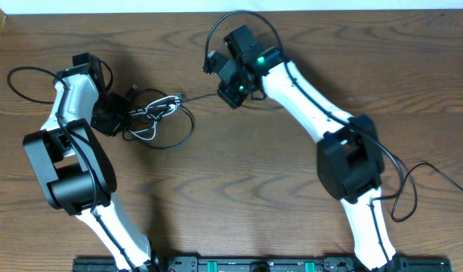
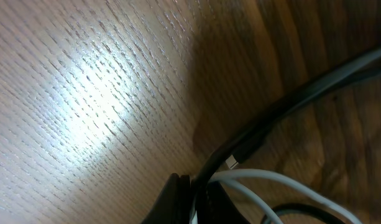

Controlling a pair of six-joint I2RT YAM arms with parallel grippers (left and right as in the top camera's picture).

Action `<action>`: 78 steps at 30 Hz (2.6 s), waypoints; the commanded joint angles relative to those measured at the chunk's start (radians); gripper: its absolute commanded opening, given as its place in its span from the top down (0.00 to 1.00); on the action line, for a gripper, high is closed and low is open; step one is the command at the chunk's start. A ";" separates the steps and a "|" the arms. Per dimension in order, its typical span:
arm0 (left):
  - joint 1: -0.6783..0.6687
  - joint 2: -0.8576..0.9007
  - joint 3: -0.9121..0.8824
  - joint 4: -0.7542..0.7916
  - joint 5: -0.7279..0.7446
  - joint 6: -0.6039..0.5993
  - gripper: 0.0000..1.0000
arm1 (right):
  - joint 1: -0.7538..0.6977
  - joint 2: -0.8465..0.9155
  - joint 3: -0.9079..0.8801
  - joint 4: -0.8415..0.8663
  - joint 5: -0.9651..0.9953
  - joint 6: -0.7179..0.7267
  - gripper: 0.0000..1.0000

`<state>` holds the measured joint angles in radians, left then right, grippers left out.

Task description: Untangle cables

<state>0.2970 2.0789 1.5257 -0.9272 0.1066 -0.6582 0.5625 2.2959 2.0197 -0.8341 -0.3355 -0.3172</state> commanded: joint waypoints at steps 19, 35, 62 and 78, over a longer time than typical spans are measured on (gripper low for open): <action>0.011 -0.017 0.031 -0.003 0.200 0.250 0.48 | -0.022 -0.174 -0.005 -0.026 -0.142 -0.033 0.62; 0.020 -0.199 0.031 -0.013 0.162 0.057 0.32 | 0.077 0.106 -0.005 0.238 -0.154 -0.122 0.45; -0.232 -0.204 -0.213 0.173 0.195 -0.401 0.20 | 0.100 0.286 -0.005 0.497 -0.175 -0.080 0.41; -0.235 -0.179 -0.267 0.357 0.015 -0.450 0.92 | 0.096 0.290 -0.006 0.479 -0.081 -0.080 0.39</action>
<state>0.0616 1.8862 1.2640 -0.5804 0.1932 -1.1027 0.6605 2.5591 2.0159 -0.3359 -0.4885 -0.4091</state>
